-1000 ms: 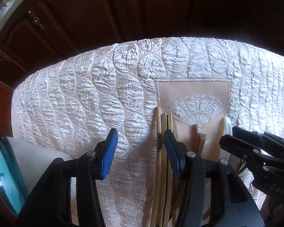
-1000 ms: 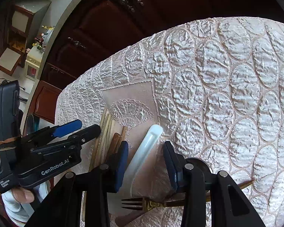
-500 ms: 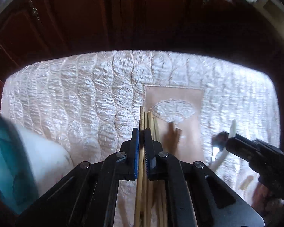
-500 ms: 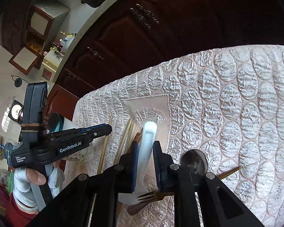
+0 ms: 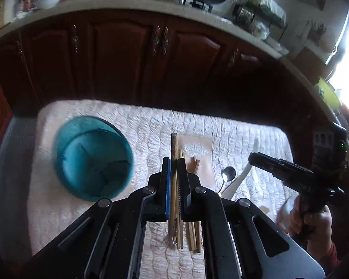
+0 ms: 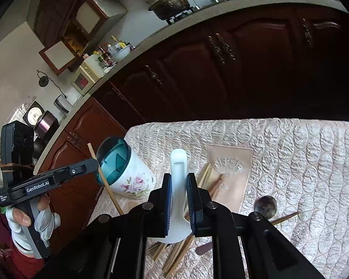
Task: Organize utensils
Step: 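Carry the white spoon into the teal holder with the right tool while the left carries the chopstick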
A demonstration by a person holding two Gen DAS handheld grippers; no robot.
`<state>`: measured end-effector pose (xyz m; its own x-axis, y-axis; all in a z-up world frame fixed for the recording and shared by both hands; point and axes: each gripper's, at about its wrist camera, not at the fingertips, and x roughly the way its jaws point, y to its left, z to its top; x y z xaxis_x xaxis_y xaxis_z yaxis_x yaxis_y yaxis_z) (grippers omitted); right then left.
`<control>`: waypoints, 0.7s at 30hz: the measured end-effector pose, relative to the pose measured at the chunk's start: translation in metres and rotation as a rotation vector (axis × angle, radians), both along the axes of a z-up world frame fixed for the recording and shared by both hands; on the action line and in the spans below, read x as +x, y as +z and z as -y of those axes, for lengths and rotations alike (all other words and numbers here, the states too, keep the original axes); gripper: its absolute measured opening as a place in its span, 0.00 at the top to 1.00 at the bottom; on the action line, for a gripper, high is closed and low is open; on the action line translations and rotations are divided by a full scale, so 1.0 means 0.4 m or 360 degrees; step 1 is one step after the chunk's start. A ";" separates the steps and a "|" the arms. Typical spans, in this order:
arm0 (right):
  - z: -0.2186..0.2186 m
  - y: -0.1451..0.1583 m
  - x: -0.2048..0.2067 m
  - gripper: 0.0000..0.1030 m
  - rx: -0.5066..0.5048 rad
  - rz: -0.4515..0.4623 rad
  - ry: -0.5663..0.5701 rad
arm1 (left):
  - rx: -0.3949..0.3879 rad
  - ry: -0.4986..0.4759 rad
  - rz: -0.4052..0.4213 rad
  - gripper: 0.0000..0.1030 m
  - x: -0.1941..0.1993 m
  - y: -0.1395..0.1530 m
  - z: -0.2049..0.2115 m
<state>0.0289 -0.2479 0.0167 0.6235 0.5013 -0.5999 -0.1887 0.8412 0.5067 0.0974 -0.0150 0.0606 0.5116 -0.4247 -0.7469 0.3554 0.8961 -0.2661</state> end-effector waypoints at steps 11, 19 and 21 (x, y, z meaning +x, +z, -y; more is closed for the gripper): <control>-0.212 0.196 0.060 0.88 -0.0024 0.0222 0.0170 | -0.0079 0.0145 0.0300 0.97 -0.023 0.265 -0.180; -0.352 0.222 0.180 0.88 -0.0064 0.0284 0.0188 | 0.0012 0.0274 0.0387 0.97 0.010 0.303 -0.273; -0.397 0.211 0.207 0.88 -0.0124 0.0310 0.0183 | 0.0006 0.0318 0.0386 0.97 0.022 0.279 -0.289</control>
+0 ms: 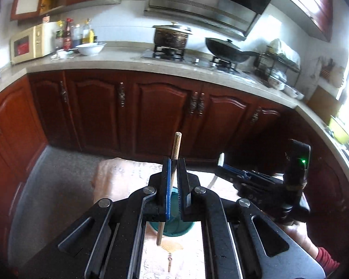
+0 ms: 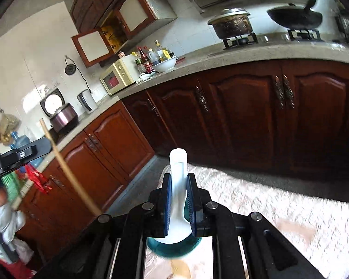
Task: Organize utensils
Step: 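Carry the white spoon into the teal holder with the right tool while the left carries the chopstick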
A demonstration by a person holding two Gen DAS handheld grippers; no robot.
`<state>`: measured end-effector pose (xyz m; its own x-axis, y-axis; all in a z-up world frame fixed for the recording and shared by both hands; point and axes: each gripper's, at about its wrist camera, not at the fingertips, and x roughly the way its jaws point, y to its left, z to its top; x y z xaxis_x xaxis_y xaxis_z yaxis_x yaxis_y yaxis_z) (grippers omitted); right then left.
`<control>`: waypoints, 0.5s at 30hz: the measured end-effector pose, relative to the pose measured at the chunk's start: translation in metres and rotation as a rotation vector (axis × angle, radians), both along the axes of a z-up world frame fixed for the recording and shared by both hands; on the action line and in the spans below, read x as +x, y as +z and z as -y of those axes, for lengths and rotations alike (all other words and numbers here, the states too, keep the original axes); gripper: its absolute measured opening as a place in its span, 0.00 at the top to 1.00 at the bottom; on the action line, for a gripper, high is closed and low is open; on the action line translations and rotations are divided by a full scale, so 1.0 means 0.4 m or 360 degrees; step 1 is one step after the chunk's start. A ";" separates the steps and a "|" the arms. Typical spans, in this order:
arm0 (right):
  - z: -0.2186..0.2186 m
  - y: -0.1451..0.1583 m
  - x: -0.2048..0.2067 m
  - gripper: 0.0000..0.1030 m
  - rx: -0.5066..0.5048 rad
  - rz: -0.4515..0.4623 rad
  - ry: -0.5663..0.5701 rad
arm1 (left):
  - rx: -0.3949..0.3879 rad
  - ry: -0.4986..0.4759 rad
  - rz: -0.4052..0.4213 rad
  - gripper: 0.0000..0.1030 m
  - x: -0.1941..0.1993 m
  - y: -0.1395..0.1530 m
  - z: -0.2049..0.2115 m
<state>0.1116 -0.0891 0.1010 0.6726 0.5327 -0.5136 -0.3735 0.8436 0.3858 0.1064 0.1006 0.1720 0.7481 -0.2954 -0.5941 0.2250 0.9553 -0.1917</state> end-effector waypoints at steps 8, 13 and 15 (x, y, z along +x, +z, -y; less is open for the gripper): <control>-0.120 -0.065 0.074 0.88 -0.0248 0.0064 -0.0082 | -0.0036 0.0051 -0.0009 0.98 0.040 -0.039 -0.024; -0.158 -0.106 0.080 0.88 -0.0346 0.0084 -0.0044 | -0.0060 0.0033 0.0018 0.98 0.060 -0.025 -0.021; -0.163 -0.120 0.081 0.88 -0.0373 0.0088 -0.0046 | -0.0066 0.0028 0.0011 0.98 0.064 -0.033 -0.021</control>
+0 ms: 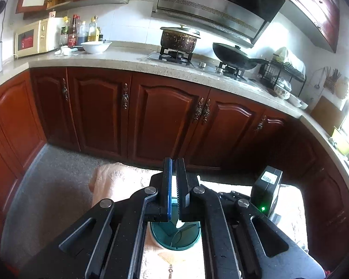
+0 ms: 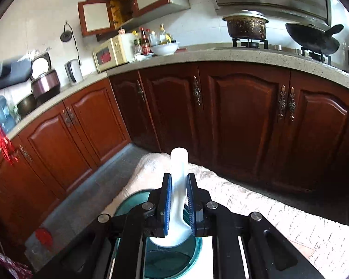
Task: Organize utensils
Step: 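Carry the white spoon into the teal holder with the right tool while the left carries the chopstick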
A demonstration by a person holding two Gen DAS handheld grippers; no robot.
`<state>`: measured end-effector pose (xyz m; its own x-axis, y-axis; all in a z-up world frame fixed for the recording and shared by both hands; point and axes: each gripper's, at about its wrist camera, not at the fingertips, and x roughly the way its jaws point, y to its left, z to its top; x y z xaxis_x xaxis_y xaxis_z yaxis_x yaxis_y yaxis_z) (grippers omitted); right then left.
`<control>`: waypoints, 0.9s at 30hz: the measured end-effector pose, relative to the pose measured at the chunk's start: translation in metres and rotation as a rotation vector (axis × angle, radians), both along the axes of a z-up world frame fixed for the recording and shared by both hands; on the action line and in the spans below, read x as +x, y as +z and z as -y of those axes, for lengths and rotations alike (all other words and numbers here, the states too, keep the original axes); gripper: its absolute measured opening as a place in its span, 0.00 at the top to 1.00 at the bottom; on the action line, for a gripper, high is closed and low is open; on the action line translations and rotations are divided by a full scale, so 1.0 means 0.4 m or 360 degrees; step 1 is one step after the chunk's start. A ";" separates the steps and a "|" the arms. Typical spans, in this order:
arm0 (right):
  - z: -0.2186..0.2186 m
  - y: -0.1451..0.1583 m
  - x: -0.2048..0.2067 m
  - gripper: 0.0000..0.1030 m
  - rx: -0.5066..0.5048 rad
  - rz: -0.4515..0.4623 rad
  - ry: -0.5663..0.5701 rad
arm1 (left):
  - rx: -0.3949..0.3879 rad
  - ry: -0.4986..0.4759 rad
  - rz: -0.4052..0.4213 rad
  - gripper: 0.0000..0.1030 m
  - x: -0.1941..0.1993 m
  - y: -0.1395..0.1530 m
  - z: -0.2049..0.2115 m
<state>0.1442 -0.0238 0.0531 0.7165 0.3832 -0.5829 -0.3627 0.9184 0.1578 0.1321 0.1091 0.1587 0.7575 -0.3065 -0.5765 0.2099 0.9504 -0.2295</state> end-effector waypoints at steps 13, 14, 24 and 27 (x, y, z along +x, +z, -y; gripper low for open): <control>-0.015 -0.004 -0.013 0.88 -0.0145 0.0108 0.0251 | 0.0078 0.0244 -0.0553 0.78 0.065 -0.408 -0.103; -0.021 -0.009 -0.016 0.88 -0.0186 0.0129 0.0287 | 0.0096 0.0252 -0.0587 0.78 0.070 -0.438 -0.106; 0.003 -0.010 -0.049 0.88 -0.0199 0.0137 0.0566 | 0.0225 0.0179 -0.0797 0.70 0.176 -0.687 -0.076; -0.002 -0.019 -0.080 0.88 -0.0333 0.0233 0.0687 | 0.0270 0.0157 -0.0798 0.70 0.211 -0.708 -0.056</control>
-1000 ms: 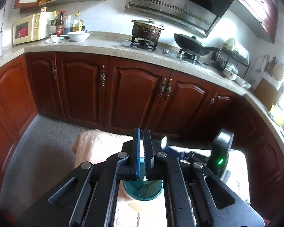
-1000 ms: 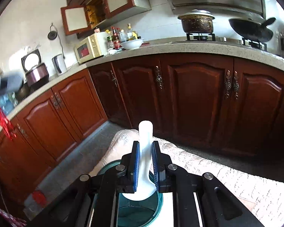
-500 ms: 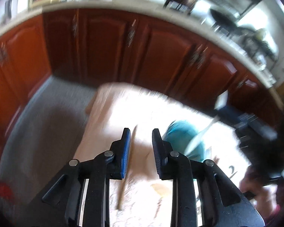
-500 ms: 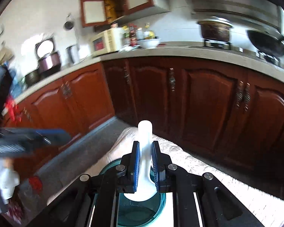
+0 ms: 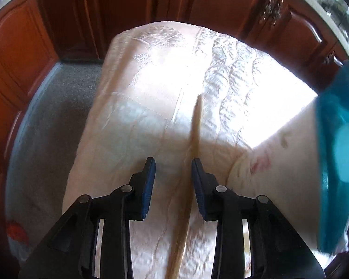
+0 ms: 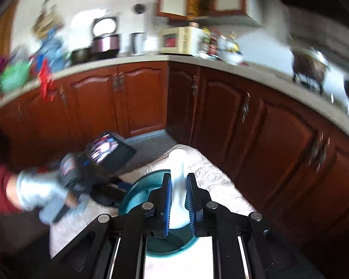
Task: Organize utensils
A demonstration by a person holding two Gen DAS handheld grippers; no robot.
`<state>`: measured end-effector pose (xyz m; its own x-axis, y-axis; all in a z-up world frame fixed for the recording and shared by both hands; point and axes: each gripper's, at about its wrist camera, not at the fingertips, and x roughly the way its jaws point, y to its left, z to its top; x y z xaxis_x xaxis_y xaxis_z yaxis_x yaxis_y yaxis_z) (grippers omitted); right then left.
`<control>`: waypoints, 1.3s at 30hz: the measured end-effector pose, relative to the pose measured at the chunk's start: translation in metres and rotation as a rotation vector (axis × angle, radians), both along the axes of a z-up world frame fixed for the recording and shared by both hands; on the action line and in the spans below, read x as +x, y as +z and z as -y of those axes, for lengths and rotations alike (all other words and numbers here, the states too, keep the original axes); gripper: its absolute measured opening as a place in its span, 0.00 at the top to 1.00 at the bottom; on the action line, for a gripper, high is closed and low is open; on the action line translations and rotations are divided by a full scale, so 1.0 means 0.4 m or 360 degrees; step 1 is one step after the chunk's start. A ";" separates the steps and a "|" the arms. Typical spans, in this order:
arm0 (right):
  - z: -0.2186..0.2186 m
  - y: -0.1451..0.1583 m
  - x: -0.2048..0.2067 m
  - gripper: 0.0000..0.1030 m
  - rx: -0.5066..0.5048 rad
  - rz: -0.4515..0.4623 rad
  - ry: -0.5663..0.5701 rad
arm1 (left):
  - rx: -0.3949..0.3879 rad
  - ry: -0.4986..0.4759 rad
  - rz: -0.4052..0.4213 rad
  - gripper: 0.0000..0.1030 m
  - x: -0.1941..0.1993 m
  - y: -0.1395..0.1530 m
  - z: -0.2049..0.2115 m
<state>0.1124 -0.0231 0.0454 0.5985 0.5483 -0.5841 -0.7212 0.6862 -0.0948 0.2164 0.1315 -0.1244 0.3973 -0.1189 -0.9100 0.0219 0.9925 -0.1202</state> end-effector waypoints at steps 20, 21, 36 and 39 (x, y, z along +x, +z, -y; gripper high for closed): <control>0.016 -0.034 -0.011 0.88 -0.0297 0.0041 0.0200 | 0.0139 -0.0204 -0.0122 0.68 0.009 -0.018 0.042; 0.011 -0.040 -0.014 0.88 -0.0316 0.0067 0.0195 | 0.0155 -0.0207 -0.0127 0.68 0.008 -0.015 0.053; 0.080 -0.036 0.068 0.86 0.0075 -0.0347 -0.0049 | -0.0048 -0.0033 -0.0002 1.00 -0.045 0.068 -0.014; 0.093 -0.039 0.065 0.78 0.0224 -0.0412 -0.0076 | -0.0133 0.0019 0.0079 1.00 -0.073 0.132 -0.055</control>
<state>0.1382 -0.0603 0.0300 0.4666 0.6095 -0.6410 -0.6757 0.7132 0.1863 0.1873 0.1535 -0.0714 0.4434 -0.1885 -0.8763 0.0183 0.9793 -0.2014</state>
